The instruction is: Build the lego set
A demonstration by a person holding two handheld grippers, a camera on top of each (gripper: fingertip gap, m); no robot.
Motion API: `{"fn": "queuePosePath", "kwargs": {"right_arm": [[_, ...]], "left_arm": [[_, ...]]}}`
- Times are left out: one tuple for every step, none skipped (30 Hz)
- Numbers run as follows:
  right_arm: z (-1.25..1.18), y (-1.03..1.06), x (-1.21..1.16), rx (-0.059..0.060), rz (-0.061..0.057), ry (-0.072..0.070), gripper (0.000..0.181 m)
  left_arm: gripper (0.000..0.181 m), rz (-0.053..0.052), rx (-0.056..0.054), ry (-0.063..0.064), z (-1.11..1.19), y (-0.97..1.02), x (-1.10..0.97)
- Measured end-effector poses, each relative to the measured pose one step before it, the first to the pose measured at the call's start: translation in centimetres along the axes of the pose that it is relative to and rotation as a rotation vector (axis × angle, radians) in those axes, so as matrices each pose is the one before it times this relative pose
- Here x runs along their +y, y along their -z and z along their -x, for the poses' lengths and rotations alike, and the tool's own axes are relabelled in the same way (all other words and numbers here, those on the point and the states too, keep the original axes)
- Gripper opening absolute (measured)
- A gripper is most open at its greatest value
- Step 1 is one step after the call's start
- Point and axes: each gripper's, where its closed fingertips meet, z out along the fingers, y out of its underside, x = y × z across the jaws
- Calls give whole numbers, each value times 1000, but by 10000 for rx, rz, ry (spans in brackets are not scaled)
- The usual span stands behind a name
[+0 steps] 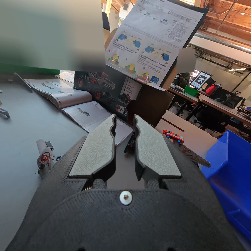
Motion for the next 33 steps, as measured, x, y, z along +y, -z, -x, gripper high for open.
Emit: {"fn": "queuePosePath", "kwargs": {"right_arm": [[37,105,-201,-59,-107,-80,22],[61,112,-201,-59,-105,-64,22],[88,136,-222,-49,-118,-28,22],[93,150,-233,-39,-124,-2,21],[85,145,-215,-37,-109,2,21],[78,120,-193,-35,-92,4,21],[64,116,-185,-25,-85,11,21],[59,118,-183,-16,-87,18,21],[45,132,-189,-13,-92,18,20],[45,121,-163,-14,-82,9,20],[23,125,-127,-13,-70,1,20],[17,113,-102,-12,-62,-5,20],[-1,110,-65,-10,-48,-16,19],[-33,101,-36,-2,-36,-33,19],[-45,89,-46,-2,-40,-45,19],[-45,74,-73,-7,-54,-52,19],[-44,80,-87,-12,-58,-54,19],[-34,59,-72,-11,-51,-47,19],[-20,49,-63,-7,-38,-32,18],[-21,31,-59,-1,-31,-14,18],[0,30,-52,4,-25,1,18],[5,18,-53,5,-23,15,18],[25,29,-47,2,-21,23,18],[27,14,-22,3,-12,21,17],[2,18,-16,7,-5,13,17],[-10,3,-11,4,-8,0,17],[5,-1,-8,-6,-8,-14,17],[-6,-8,-6,-10,-4,-18,17],[11,-5,2,-9,-1,-10,17],[8,-7,4,-4,3,2,17],[21,5,2,2,2,13,17],[18,3,-3,4,-2,14,17],[14,5,7,-3,0,3,17]], "left_arm": [[13,-43,-221,108,233,41,-92],[13,83,-299,47,340,6,113],[14,159,-28,-36,-115,-122,247],[4,81,238,-32,-496,-124,113],[0,-39,263,28,-442,-19,-100],[0,16,127,106,-137,-13,-29],[0,124,-14,67,115,-36,122],[1,70,32,85,68,-35,29],[1,19,64,72,29,-40,-74],[2,30,30,75,82,-42,-71],[3,38,-23,63,137,-45,-37],[2,30,26,23,27,-39,-39],[0,37,99,-3,-105,-33,-14],[0,47,129,6,-148,-25,30],[0,39,106,44,-109,-10,44],[3,80,7,56,34,8,119],[6,93,-80,42,126,17,142],[7,44,-78,24,86,11,82],[7,5,-60,-9,21,13,18],[6,-17,-36,-14,-7,7,-3],[4,-5,-20,-7,2,-4,-3],[1,-15,8,-41,5,-20,-40],[1,-28,23,-58,2,-8,-79],[1,-62,-22,-111,36,-2,-105],[1,-35,-27,-85,-22,25,-33],[1,-26,-66,-88,-28,23,-34],[1,-50,-39,-77,-90,37,-56],[1,-22,57,-77,-247,38,-37],[1,-1,66,-76,-260,31,0],[1,-23,-7,-64,-125,54,-15],[1,-14,-69,-41,28,80,19],[1,-48,-86,-10,92,147,-22],[0,-86,-72,2,128,210,-69]]}}
